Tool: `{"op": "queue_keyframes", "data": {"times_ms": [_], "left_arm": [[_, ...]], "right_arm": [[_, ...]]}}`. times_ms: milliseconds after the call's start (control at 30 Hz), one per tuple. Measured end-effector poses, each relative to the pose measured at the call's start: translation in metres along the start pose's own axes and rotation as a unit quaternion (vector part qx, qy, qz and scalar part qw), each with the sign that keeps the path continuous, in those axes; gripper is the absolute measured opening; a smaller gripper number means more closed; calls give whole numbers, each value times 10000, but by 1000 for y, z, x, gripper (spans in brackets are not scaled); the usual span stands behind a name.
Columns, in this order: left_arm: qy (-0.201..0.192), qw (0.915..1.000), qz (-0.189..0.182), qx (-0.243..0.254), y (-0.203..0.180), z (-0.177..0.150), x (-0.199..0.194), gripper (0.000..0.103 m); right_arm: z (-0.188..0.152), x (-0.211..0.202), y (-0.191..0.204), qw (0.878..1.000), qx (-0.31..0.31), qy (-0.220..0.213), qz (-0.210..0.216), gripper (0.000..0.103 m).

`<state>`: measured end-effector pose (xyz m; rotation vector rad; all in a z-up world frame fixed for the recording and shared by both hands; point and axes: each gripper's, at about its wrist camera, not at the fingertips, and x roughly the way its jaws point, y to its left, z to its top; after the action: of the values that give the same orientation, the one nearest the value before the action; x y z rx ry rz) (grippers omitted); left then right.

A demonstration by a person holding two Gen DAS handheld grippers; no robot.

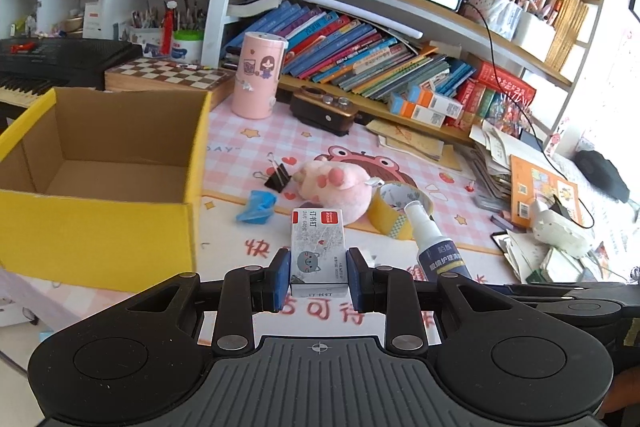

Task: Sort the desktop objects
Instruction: 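Lift both held items and carry them over the yellow box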

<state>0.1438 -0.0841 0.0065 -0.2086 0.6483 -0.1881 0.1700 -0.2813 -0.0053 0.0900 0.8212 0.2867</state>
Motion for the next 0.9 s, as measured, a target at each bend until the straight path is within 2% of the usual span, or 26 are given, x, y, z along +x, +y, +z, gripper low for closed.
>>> {"op": "queue_keyframes", "data": {"times_ms": [400, 900], "left_arm": [[66, 9998, -148, -104, 49, -27, -56, 28], [122, 9997, -170, -153, 95, -56, -108, 28]], "right_arm": [[-44, -28, 69, 10000, -50, 9, -60, 30], [-94, -52, 133, 10000, -39, 55, 59, 30]]}}
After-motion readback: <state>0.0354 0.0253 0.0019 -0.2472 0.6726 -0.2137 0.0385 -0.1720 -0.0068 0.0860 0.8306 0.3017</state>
